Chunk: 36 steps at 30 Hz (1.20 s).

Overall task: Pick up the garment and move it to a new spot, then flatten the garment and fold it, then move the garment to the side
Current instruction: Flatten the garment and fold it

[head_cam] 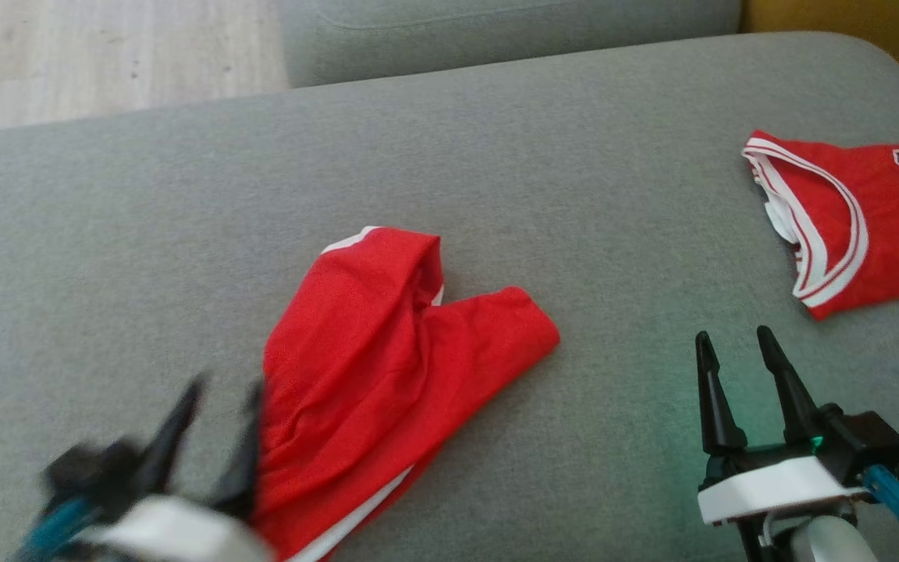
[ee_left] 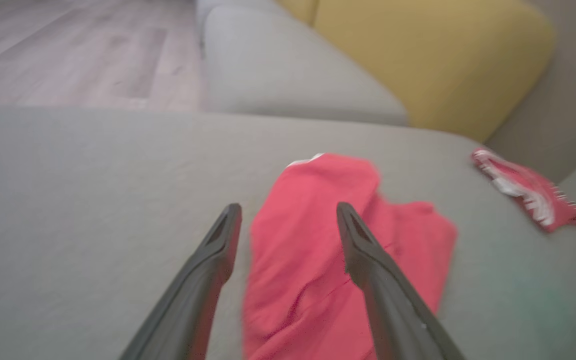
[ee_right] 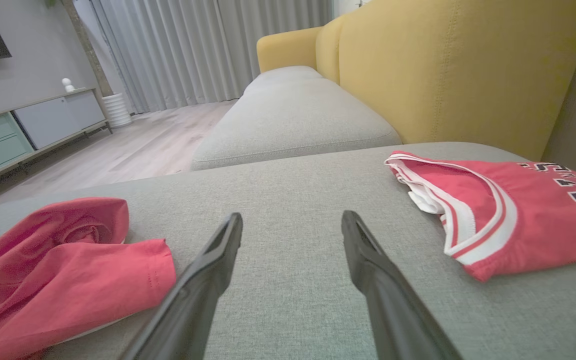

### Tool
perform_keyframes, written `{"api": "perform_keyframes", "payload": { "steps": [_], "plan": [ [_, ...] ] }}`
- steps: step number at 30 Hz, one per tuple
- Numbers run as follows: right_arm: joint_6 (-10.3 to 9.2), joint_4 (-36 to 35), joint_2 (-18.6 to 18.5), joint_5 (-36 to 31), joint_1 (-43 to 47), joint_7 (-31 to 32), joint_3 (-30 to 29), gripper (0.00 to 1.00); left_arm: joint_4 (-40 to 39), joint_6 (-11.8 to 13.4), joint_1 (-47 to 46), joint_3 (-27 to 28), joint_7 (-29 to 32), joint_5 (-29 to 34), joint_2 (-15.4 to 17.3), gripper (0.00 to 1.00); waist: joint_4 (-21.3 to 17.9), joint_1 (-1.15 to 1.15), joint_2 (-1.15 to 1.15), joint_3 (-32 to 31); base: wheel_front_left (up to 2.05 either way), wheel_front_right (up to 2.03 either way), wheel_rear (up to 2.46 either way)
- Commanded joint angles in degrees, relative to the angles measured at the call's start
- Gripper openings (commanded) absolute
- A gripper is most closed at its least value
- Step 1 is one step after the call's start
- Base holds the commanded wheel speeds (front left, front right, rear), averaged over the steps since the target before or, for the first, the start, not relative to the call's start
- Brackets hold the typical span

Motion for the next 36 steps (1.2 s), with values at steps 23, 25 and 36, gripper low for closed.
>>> {"api": "perform_keyframes", "payload": {
  "steps": [23,25,36],
  "plan": [
    [0.39,-1.8,-0.4,1.9,-3.4,-0.6,3.0,1.0,45.4,-10.9,-34.9,-26.6,1.4,22.7,-27.7,1.0,-7.8,0.0,0.0,1.9,0.0,0.0,0.0],
    [0.39,-1.7,-0.4,1.9,-3.4,-0.6,2.9,1.0,47.7,-11.0,-35.3,-27.2,1.6,23.0,-28.3,1.0,-7.9,0.0,0.0,1.8,0.0,0.0,0.0],
    [0.39,-1.4,-0.4,2.2,-3.4,-0.6,2.7,1.0,55.5,-11.0,-37.7,-27.6,-1.8,23.6,-30.4,0.0,-7.9,0.0,0.0,1.5,0.0,0.0,0.0]
  ]
}}
